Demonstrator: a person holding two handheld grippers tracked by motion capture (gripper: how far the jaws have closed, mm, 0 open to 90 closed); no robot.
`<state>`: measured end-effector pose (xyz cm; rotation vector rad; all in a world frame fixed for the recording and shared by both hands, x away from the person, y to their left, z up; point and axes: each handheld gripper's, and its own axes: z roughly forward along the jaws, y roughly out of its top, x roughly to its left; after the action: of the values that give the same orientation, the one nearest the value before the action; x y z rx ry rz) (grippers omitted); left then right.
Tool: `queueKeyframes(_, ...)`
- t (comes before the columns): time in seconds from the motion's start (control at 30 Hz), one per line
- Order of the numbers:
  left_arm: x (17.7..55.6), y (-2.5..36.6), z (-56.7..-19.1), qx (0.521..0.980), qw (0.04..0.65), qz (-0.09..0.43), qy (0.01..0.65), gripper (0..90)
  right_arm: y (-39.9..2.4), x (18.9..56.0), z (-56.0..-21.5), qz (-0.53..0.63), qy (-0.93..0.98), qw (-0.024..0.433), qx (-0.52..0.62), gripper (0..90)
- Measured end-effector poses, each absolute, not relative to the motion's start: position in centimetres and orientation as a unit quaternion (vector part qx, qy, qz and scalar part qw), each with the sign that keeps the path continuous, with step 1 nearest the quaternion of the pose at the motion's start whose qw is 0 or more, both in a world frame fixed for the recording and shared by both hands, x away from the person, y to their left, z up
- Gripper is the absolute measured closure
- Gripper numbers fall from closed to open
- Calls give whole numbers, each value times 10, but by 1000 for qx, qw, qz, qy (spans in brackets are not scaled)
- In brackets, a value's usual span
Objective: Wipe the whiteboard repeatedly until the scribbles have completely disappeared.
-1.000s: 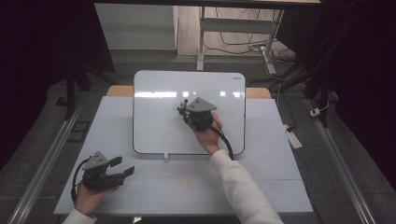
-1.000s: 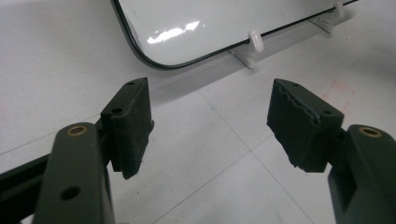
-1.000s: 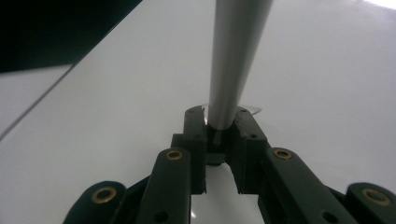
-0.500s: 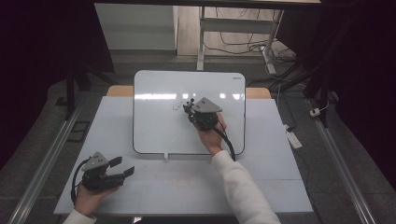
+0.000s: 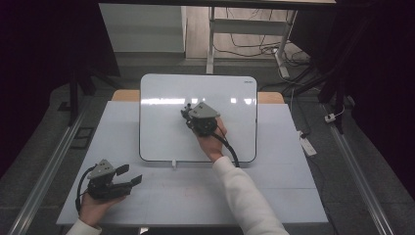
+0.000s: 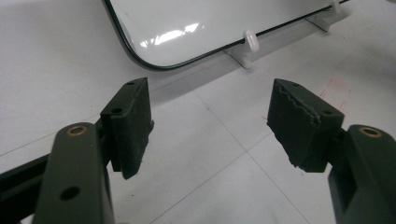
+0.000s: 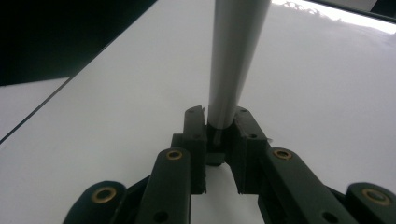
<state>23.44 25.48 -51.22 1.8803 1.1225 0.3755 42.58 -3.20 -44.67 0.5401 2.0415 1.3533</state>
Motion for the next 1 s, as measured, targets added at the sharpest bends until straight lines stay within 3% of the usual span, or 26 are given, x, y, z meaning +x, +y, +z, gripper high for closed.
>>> queueKeyframes(0.17,235,255,-512,758,444,152,453,313,-49,443,-431,528,745,320,252,773)
queueKeyframes(0.37,235,256,-513,758,443,151,454,313,-29,425,-444,496,787,317,185,773)
queueKeyframes(0.53,234,256,-512,757,444,153,454,313,-39,442,-433,528,752,310,242,773)
queueKeyframes(0.73,236,257,-513,758,443,150,455,313,-19,425,-446,501,787,311,180,773)
queueKeyframes(0.87,234,257,-512,756,445,153,455,313,-33,437,-436,520,761,314,227,773)
queueKeyframes(1.0,236,256,-514,758,443,150,454,313,-23,424,-446,505,787,299,187,773)
